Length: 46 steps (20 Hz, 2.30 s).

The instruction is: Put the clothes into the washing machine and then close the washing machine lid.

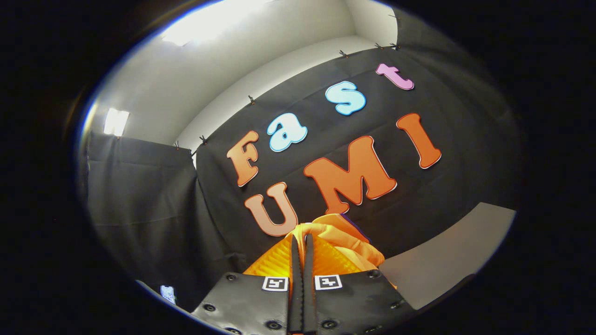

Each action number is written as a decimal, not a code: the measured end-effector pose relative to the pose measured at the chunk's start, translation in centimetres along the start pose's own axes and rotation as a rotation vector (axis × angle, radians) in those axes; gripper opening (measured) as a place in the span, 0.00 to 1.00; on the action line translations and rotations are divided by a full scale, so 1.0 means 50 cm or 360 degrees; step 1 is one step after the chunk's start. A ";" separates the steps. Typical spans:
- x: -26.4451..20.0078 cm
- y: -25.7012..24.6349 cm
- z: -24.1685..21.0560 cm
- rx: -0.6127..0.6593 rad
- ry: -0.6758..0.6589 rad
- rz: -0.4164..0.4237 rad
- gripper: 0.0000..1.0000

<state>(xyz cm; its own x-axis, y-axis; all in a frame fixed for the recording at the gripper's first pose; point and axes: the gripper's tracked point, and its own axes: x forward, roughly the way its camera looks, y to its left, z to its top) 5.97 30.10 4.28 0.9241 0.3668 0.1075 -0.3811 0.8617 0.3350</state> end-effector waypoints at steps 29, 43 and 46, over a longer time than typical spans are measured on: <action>0.138 0.152 -0.309 -0.0213 0.0367 0.0094 0.07; 0.206 0.105 -0.490 -0.0227 0.0582 -0.0049 0.07; 0.222 0.077 -0.566 -0.0248 0.0665 -0.0106 0.07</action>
<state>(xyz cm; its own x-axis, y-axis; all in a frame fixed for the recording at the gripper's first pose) 13.91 47.40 -19.72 0.8674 0.3913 -0.3073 -0.3508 0.9190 0.1802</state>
